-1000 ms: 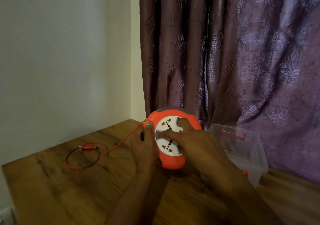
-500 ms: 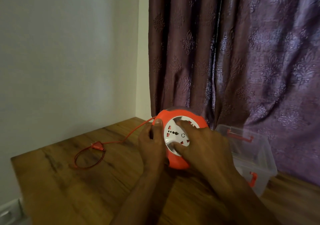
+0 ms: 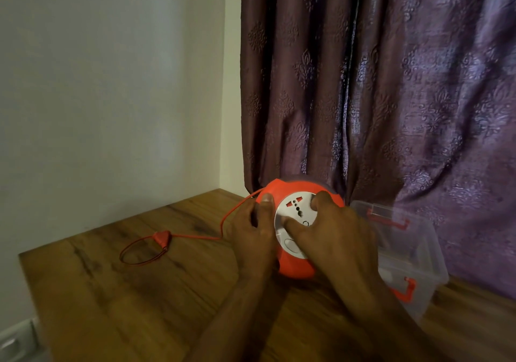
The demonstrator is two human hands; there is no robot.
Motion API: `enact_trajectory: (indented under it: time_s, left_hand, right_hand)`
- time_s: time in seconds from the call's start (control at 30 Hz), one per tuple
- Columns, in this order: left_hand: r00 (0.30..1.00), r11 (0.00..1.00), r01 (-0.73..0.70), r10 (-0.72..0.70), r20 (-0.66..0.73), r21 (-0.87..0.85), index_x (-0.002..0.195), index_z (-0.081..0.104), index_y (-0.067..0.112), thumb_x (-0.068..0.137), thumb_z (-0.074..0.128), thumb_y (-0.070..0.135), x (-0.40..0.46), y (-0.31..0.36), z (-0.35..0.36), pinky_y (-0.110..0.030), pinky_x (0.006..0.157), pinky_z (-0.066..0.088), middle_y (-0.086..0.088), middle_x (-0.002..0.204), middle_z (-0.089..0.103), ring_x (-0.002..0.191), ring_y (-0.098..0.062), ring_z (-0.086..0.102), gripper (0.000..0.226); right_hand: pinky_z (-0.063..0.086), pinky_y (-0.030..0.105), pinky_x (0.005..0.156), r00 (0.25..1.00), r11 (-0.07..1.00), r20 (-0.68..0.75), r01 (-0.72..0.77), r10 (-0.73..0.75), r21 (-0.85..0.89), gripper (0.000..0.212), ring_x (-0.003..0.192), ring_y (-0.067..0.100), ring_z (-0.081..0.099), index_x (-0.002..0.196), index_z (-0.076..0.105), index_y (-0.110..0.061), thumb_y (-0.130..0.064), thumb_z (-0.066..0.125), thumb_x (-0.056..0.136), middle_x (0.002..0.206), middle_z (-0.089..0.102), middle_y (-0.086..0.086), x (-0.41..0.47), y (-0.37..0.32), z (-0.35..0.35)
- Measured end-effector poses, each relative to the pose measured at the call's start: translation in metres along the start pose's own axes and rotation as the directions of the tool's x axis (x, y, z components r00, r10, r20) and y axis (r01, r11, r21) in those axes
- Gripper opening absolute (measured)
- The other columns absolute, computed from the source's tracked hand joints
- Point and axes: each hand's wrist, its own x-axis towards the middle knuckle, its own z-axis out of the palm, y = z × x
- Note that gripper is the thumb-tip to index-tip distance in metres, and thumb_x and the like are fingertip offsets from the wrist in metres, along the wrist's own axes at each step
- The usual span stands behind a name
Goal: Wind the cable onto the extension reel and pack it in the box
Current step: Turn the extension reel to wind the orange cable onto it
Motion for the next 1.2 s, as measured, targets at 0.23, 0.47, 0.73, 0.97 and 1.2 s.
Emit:
enact_trajectory:
  time_s: [0.23,0.47,0.73,0.97,1.2]
  left_hand:
    - [1.0,0.998,-0.01,0.009,0.03,0.058,0.077,0.059,0.034,0.09,0.049,0.051,-0.004,0.014,-0.001,-0.04,0.071,0.061,0.008,0.075,0.066,0.073,-0.015,0.067,0.023]
    - [0.999,0.999,0.02,-0.021,0.024,0.035,0.082,0.065,0.01,0.092,0.048,0.043,0.0,0.015,-0.004,-0.023,0.062,0.056,0.001,0.074,0.068,0.068,-0.01,0.067,0.038]
    - [0.997,0.998,0.064,-0.063,-0.04,0.016,0.077,0.065,0.005,0.099,0.051,0.029,0.003,0.005,-0.005,-0.017,0.052,0.05,0.001,0.065,0.065,0.058,-0.006,0.061,0.035]
    - [0.993,0.994,0.108,-0.108,-0.045,-0.019,0.082,0.069,0.021,0.099,0.051,0.031,0.003,0.005,-0.004,-0.017,0.054,0.055,0.009,0.072,0.072,0.067,-0.007,0.07,0.027]
    - [0.996,0.997,0.079,-0.079,-0.037,-0.001,0.083,0.068,0.021,0.088,0.048,0.05,0.0,0.007,-0.004,-0.011,0.052,0.052,0.009,0.075,0.071,0.067,-0.002,0.068,0.036]
  right_hand:
    - [0.044,0.03,0.064,0.987,0.979,0.038,-0.161,0.157,0.122,0.066,0.086,0.026,0.064,0.087,0.057,-0.024,-0.082,0.046,0.056,0.087,0.066,0.001,0.007,0.007,0.002]
    - [0.036,0.028,0.06,0.995,0.996,-0.073,0.066,-0.061,0.066,0.039,0.082,0.026,0.064,0.095,0.054,-0.022,-0.059,0.053,0.083,0.092,0.067,0.002,0.01,0.011,-0.01]
    - [0.049,0.039,0.079,0.897,0.934,0.299,0.354,-0.326,-0.041,0.06,0.099,0.029,0.058,0.127,0.023,-0.049,-0.032,0.06,0.083,0.124,0.031,0.002,0.011,0.005,-0.029]
    - [0.046,0.036,0.076,0.84,0.902,0.391,0.428,-0.375,-0.054,0.074,0.107,0.033,0.056,0.132,0.009,-0.06,-0.024,0.054,0.087,0.138,0.028,0.002,0.006,0.009,-0.02]
    - [0.048,0.04,0.084,0.877,0.907,0.345,0.398,-0.334,-0.136,0.059,0.109,0.037,0.055,0.138,0.017,-0.052,-0.04,0.049,0.09,0.137,0.036,0.009,0.001,0.002,-0.011]
